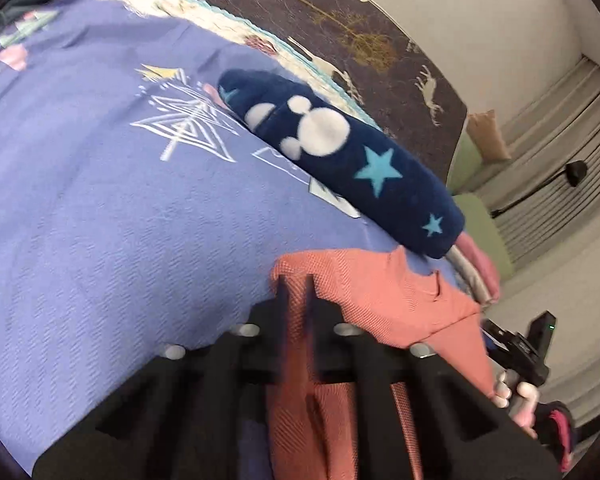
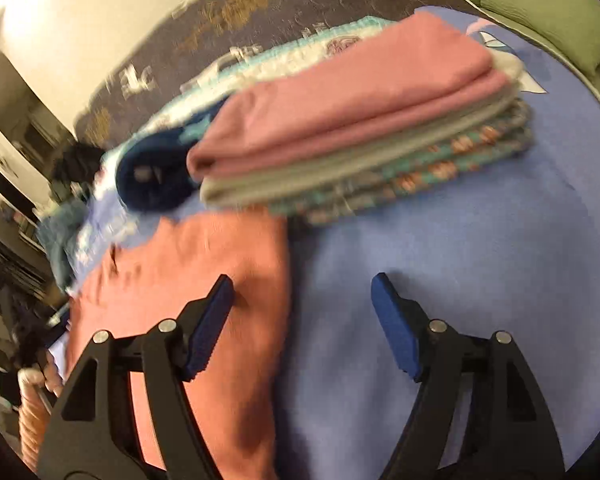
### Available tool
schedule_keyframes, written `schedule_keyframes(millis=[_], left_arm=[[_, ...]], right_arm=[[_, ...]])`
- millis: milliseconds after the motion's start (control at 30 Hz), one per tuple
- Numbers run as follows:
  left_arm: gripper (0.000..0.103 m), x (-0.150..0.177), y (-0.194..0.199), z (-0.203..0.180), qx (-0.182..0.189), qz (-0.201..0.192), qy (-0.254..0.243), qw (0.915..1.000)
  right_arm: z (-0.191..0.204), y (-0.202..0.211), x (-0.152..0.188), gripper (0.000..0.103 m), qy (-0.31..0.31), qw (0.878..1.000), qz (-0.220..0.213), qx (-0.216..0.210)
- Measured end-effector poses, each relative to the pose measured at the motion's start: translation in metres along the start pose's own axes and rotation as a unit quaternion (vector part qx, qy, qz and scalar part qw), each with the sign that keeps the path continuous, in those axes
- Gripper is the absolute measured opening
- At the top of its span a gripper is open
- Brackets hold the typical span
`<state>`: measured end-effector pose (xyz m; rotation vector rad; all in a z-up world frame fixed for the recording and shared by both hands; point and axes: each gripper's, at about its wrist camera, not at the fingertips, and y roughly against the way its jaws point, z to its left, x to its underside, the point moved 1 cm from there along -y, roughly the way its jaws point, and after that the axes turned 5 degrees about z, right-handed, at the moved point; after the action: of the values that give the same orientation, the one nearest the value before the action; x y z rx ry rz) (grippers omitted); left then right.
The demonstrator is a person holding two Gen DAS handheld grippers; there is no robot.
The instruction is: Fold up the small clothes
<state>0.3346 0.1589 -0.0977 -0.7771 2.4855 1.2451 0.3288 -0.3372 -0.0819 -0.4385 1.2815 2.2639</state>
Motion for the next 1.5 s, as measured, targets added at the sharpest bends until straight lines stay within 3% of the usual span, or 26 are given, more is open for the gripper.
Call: schedule_keyframes(millis=[33, 67, 133, 167, 267, 333, 367, 433, 600, 633, 700, 733, 767, 833, 867, 1033, 1167, 1500], left_arm=[[0.006, -0.001, 0.004, -0.002, -0.003, -0.013, -0.004, 0.9999], [0.006, 0.0, 0.012, -0.007, 0.001, -0.035, -0.013, 0.9993], [0.005, 0.002, 0.029, -0.021, 0.002, -0.079, -0.043, 0.996], [0.005, 0.002, 0.031, -0.026, -0.018, -0.089, -0.062, 0.994], [0.004, 0.001, 0.016, -0.021, -0.085, -0.067, -0.086, 0.9903], [0.004, 0.002, 0.013, -0.008, -0.078, -0.05, -0.054, 0.9942], [0.006, 0.004, 0.021, -0.002, -0.067, -0.057, -0.036, 0.9955], [0.027, 0.01, 0.036, 0.001, -0.06, -0.064, -0.03, 0.9957], [0.049, 0.051, 0.073, -0.013, -0.014, -0.042, -0.052, 0.9977], [0.051, 0.065, 0.071, -0.019, -0.021, -0.02, -0.07, 0.9971], [0.051, 0.088, 0.058, -0.025, -0.081, 0.017, -0.112, 0.9903], [0.051, 0.1, 0.052, -0.027, -0.111, 0.025, -0.133, 0.9846], [0.051, 0.11, 0.057, -0.03, -0.121, 0.007, -0.151, 0.9811], [0.051, 0.116, 0.07, -0.031, -0.11, 0.006, -0.129, 0.9855], [0.051, 0.123, 0.08, -0.03, -0.084, 0.003, -0.113, 0.99], [0.054, 0.168, 0.105, -0.036, -0.035, 0.033, -0.124, 0.9912], [0.057, 0.205, 0.119, -0.033, -0.021, 0.048, -0.135, 0.9894], [0.057, 0.259, 0.147, -0.027, 0.051, 0.072, -0.122, 0.9887]], right_arm=[[0.003, -0.003, -0.002, 0.019, 0.001, 1.0, 0.005, -0.029], [0.009, 0.0, -0.003, 0.004, 0.008, 0.999, 0.002, -0.044], [0.024, 0.023, -0.003, 0.004, 0.047, 0.997, -0.055, -0.038], [0.029, 0.031, -0.003, 0.003, 0.055, 0.996, -0.07, -0.032], [0.025, 0.012, -0.005, 0.007, 0.069, 0.996, -0.038, 0.032], [0.009, -0.008, 0.001, 0.019, 0.042, 0.997, 0.004, 0.062], [0.004, -0.004, 0.002, 0.02, 0.033, 0.998, -0.002, 0.048], [-0.003, 0.011, 0.012, 0.033, 0.014, 1.0, -0.014, 0.014], [0.013, 0.054, 0.058, 0.043, 0.066, 0.998, 0.009, -0.015], [0.017, 0.056, 0.069, 0.044, 0.089, 0.996, 0.022, -0.003], [0.022, 0.051, 0.092, 0.044, 0.145, 0.985, 0.042, 0.088], [0.023, 0.052, 0.105, 0.044, 0.181, 0.976, 0.026, 0.121], [0.022, 0.057, 0.109, 0.044, 0.185, 0.975, 0.018, 0.126], [0.019, 0.072, 0.113, 0.044, 0.15, 0.979, 0.004, 0.135], [0.019, 0.078, 0.116, 0.044, 0.142, 0.98, -0.001, 0.136], [0.018, 0.107, 0.16, 0.044, 0.149, 0.984, 0.012, 0.093], [0.012, 0.122, 0.192, 0.044, 0.125, 0.991, 0.016, 0.045], [0.005, 0.159, 0.244, 0.044, 0.083, 0.995, 0.038, -0.03]])
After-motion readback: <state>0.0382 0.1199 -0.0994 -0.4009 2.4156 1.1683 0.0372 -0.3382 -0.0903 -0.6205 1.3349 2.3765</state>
